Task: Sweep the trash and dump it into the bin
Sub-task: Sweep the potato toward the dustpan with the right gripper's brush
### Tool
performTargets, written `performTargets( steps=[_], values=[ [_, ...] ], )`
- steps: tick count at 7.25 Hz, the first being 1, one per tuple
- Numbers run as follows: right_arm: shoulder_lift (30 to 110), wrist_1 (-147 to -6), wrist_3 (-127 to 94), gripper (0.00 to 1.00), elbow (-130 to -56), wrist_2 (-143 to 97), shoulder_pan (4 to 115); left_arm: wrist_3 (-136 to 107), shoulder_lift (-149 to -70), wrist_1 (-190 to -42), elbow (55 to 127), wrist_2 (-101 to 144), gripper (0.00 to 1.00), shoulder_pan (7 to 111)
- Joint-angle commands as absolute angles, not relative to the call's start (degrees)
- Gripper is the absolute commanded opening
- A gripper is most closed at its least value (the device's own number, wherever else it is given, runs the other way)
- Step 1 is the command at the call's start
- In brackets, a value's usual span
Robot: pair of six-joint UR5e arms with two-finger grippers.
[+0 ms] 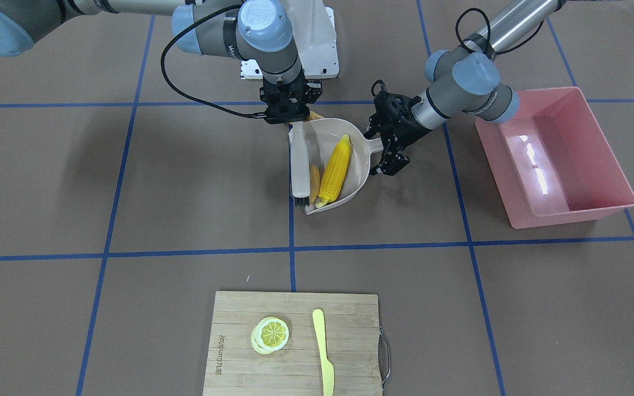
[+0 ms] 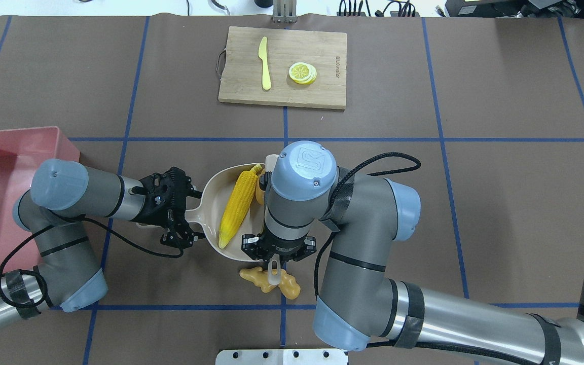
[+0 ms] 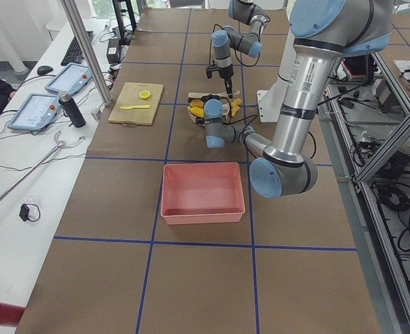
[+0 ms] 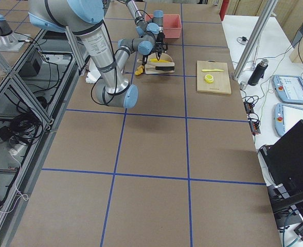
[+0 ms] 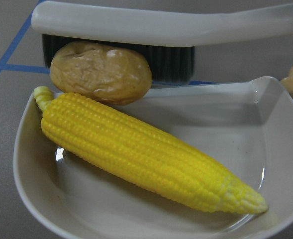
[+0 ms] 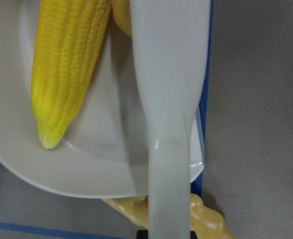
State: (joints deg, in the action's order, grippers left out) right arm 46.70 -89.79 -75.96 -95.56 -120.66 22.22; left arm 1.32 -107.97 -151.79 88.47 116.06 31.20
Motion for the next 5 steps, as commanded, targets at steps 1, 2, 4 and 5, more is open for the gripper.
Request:
performTargets(
  steps=[1,2,4,5],
  values=[
    [45.88,-89.74,-76.9,0.0,-95.45,-120.67,21.71,1.32,-107.93,-151.7,88.42,116.02,0.97,31.2],
    [45.27,-89.65,-77.34,0.0,-95.36,-120.67,21.45,1.32,-107.93,-151.7,88.33,116.02,0.97,31.2],
    [42.73,-89.65,-78.22,0.0,-93.18,-120.67,21.01,1.32,-107.84,-151.61,88.5,116.02,0.94,31.29],
    [41.93,-89.65,-79.01,0.0,-92.64,-120.59,20.66,1.32,-107.67,-151.61,88.68,116.02,0.91,31.2]
  ],
)
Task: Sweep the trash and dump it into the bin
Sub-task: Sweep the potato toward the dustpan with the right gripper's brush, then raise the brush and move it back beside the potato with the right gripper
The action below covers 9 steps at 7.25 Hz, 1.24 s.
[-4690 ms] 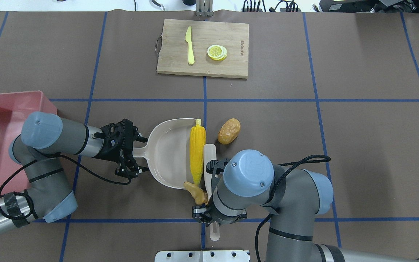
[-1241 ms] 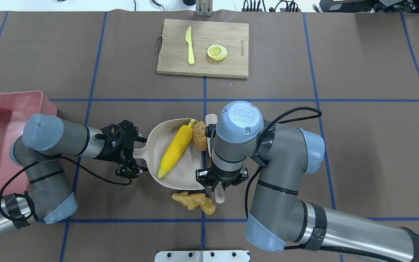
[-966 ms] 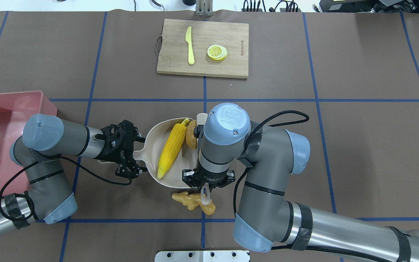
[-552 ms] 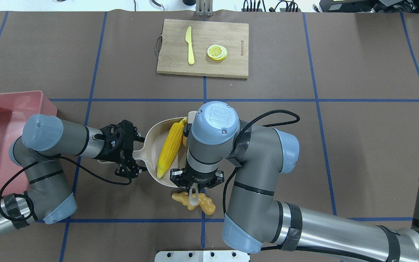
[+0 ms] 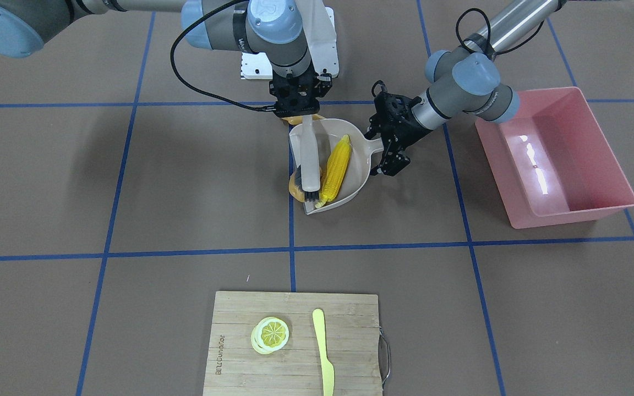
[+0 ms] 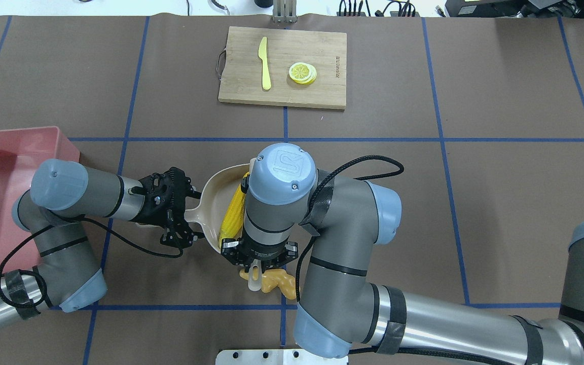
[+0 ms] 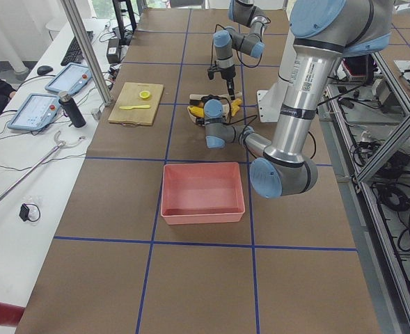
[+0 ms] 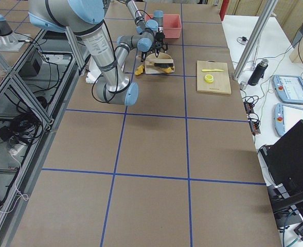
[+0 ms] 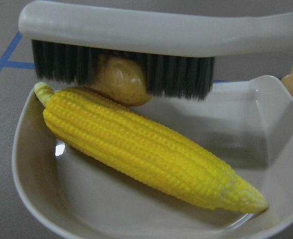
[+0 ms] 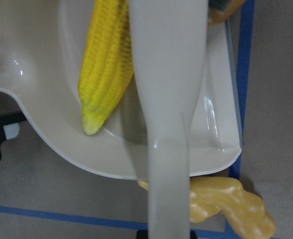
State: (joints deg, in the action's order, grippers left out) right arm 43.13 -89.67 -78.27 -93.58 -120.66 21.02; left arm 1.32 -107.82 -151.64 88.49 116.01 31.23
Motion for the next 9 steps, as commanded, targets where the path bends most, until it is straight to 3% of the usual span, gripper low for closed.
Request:
performTargets(
  steps=[1,4,5,6,8,9],
  values=[
    [41.14,-89.56,-79.71,0.0,-92.64,-120.67,20.57,1.23,-107.58,-151.61,88.86,116.02,0.91,31.2],
    [40.43,-91.65,-79.54,0.0,-94.03,-126.27,24.4,1.32,-107.49,-151.61,88.95,116.02,0.81,31.2],
    [41.13,-95.76,-77.89,0.0,-96.31,-127.43,27.39,1.32,-107.4,-151.61,88.86,116.02,0.73,31.2],
    [44.61,-100.67,-73.78,0.0,-101.2,-127.44,30.64,1.41,-107.4,-151.7,88.94,116.02,0.62,31.2],
    [59.16,-106.95,-60.7,0.0,-113.51,-125.96,33.65,1.49,-107.4,-151.7,89.03,115.93,0.47,31.2],
    [59.85,-106.79,-57.95,0.0,-111.55,-123.08,33.14,1.58,-107.32,-151.7,89.03,115.93,0.43,31.2]
  ],
)
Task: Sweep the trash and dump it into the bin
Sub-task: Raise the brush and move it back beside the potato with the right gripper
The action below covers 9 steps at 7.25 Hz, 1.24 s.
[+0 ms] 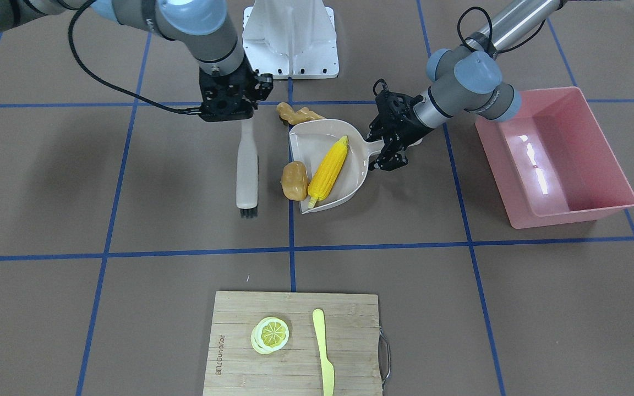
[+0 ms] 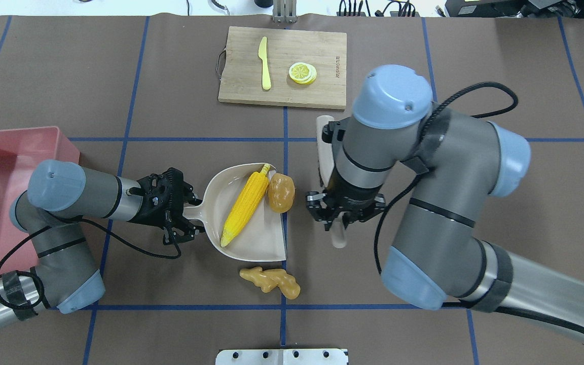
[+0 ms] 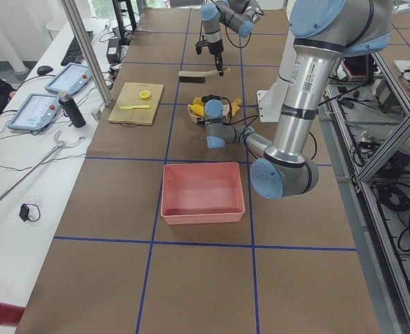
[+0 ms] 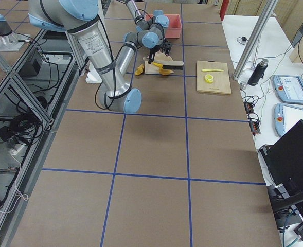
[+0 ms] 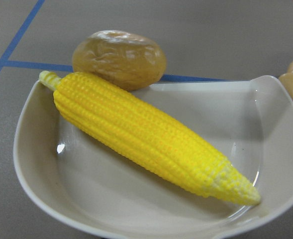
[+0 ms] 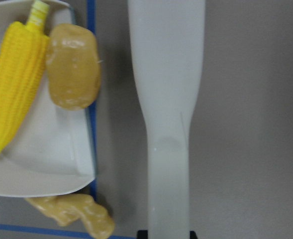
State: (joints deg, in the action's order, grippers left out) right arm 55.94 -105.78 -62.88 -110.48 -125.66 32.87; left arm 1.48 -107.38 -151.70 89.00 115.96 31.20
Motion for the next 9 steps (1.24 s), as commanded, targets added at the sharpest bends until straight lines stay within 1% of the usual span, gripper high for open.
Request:
performTargets(
  steps=[1,2,3,4,5,8,9],
  values=[
    [57.85,-104.09,-57.83,0.0,-106.66,-122.79,31.66,3.41,-107.31,-151.7,88.95,115.93,0.42,31.2],
    [58.7,-98.32,-59.05,0.0,-104.44,-122.96,28.86,4.04,-107.23,-151.61,88.77,115.58,0.41,31.2],
    [58.88,-97.31,-59.32,0.0,-103.72,-122.61,26.83,4.13,-107.23,-151.61,88.68,115.58,0.36,31.29],
    [57.32,-97.21,-60.37,0.0,-102.14,-122.61,25.85,4.13,-107.23,-151.52,88.77,115.58,0.31,31.2],
    [56.26,-97.21,-60.73,0.0,-102.13,-122.96,25.49,4.22,-107.23,-150.83,89.12,115.58,0.26,31.29],
    [53.62,-93.54,-68.88,0.0,-101.96,-122.96,21.89,5.54,-107.23,-149.24,89.47,115.49,0.19,31.29],
    [52.83,-93.17,-69.17,0.0,-101.95,-123.22,21.97,5.71,-107.23,-148.98,89.56,115.49,0.19,31.29]
  ],
)
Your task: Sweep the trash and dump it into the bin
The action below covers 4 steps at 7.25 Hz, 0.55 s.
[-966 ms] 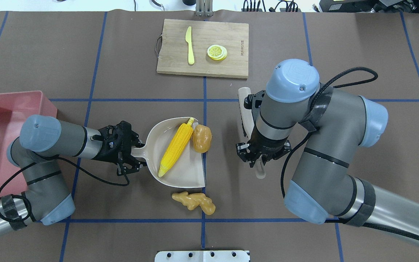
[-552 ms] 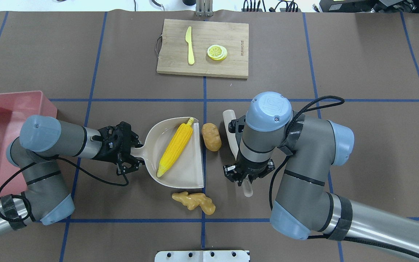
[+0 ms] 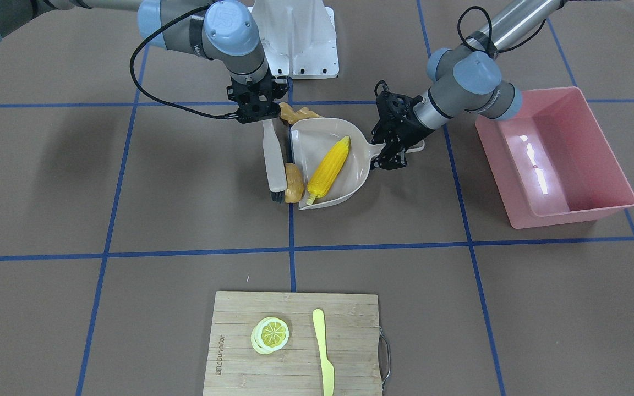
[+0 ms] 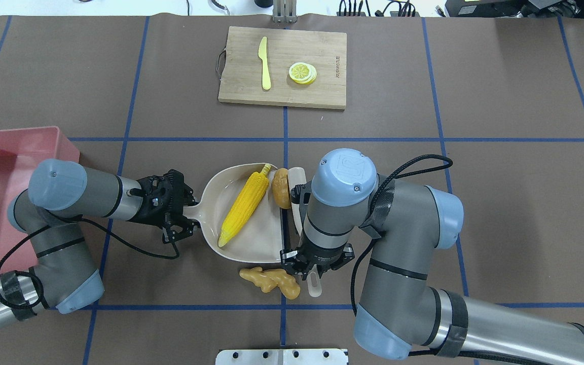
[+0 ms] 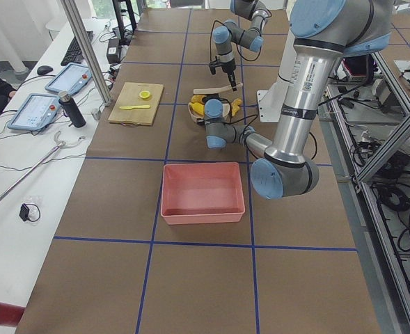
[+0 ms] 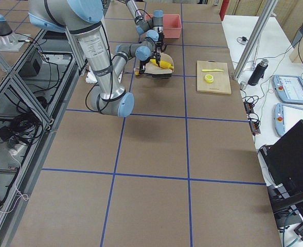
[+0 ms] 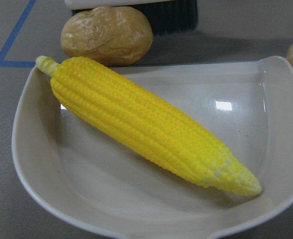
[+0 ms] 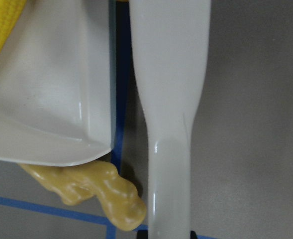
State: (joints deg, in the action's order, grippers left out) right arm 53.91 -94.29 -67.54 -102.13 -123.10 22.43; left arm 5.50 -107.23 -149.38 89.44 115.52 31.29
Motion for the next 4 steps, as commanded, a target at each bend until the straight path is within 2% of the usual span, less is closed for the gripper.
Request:
performTargets(
  steps=[1,4],
  values=[
    [51.34,-93.25,-71.69,0.0,-101.52,-123.22,21.71,5.71,-107.23,-147.76,90.34,115.49,0.16,31.29],
    [45.2,-93.34,-73.2,0.0,-96.96,-123.22,20.66,5.8,-107.23,-142.74,93.16,115.58,0.0,31.38]
  ],
)
